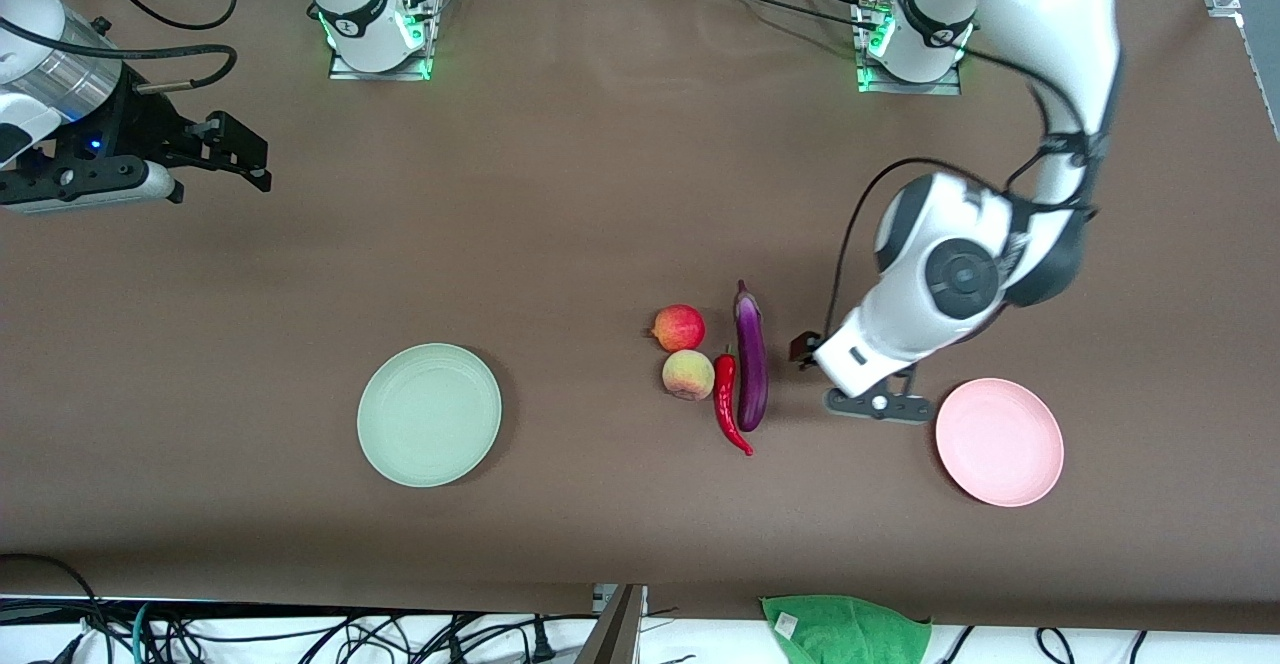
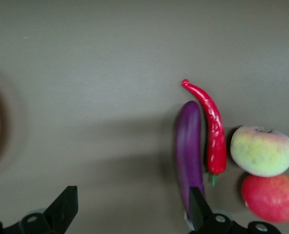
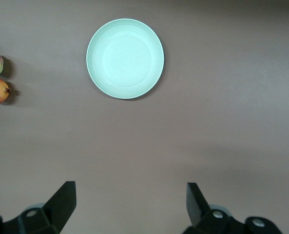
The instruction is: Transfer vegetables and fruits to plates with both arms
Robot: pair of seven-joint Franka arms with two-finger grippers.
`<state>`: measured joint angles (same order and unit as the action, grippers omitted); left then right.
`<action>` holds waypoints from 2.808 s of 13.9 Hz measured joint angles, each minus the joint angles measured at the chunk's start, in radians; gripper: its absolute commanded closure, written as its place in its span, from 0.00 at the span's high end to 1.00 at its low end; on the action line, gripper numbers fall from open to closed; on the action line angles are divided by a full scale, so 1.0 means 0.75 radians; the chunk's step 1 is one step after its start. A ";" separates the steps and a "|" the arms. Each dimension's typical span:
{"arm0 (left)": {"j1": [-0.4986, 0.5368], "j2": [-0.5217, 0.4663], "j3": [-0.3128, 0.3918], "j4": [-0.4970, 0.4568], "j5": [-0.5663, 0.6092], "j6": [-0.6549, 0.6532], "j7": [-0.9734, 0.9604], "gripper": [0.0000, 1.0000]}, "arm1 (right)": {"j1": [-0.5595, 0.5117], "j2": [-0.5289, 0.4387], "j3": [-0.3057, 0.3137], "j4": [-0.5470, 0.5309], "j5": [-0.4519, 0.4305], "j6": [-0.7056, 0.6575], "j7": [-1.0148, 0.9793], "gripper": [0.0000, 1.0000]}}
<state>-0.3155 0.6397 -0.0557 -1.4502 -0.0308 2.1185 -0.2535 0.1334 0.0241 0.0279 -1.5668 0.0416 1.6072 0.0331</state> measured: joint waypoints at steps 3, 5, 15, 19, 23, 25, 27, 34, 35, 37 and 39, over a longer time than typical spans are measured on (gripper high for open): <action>-0.041 0.100 0.001 0.026 0.000 0.108 -0.060 1.00 | 0.000 0.000 0.000 0.000 0.000 0.000 0.000 1.00; -0.046 0.147 0.001 0.030 0.000 0.176 -0.065 1.00 | -0.002 0.000 0.000 0.000 0.000 0.000 0.000 1.00; -0.071 0.256 0.001 0.043 0.000 0.219 -0.083 1.00 | -0.013 0.022 0.000 0.000 0.000 0.002 0.001 1.00; -0.075 0.269 0.001 0.043 -0.015 0.226 -0.122 0.86 | -0.024 0.101 -0.009 -0.001 0.000 0.034 0.000 1.00; -0.087 0.277 -0.002 0.044 -0.020 0.278 -0.128 0.45 | -0.032 0.186 -0.005 -0.001 0.000 0.042 -0.003 1.00; -0.099 0.276 -0.004 0.047 -0.022 0.287 -0.132 0.34 | -0.021 0.214 0.002 0.000 0.000 0.044 -0.004 1.00; -0.101 0.277 -0.001 0.047 -0.022 0.288 -0.134 0.36 | -0.007 0.238 0.008 -0.001 0.001 0.047 -0.004 1.00; -0.100 0.287 0.002 0.046 -0.022 0.288 -0.135 0.53 | 0.313 0.528 0.021 0.005 0.021 0.409 0.170 1.00; -0.100 0.292 0.003 0.046 -0.022 0.288 -0.135 0.54 | 0.367 0.592 0.022 0.024 0.046 0.485 0.294 1.00; -0.100 0.301 0.004 0.046 -0.022 0.288 -0.135 0.58 | 0.489 0.723 0.025 0.093 0.064 0.636 0.561 1.00; -0.099 0.302 0.004 0.046 -0.022 0.288 -0.135 0.58 | 0.595 0.834 0.026 0.162 0.064 0.796 0.717 1.00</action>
<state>-0.3896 0.8662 -0.0524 -1.4157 -0.0473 2.3345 -0.3546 0.5795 0.6497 0.0475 -1.4451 0.0896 2.2042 0.5705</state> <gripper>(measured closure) 0.436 0.000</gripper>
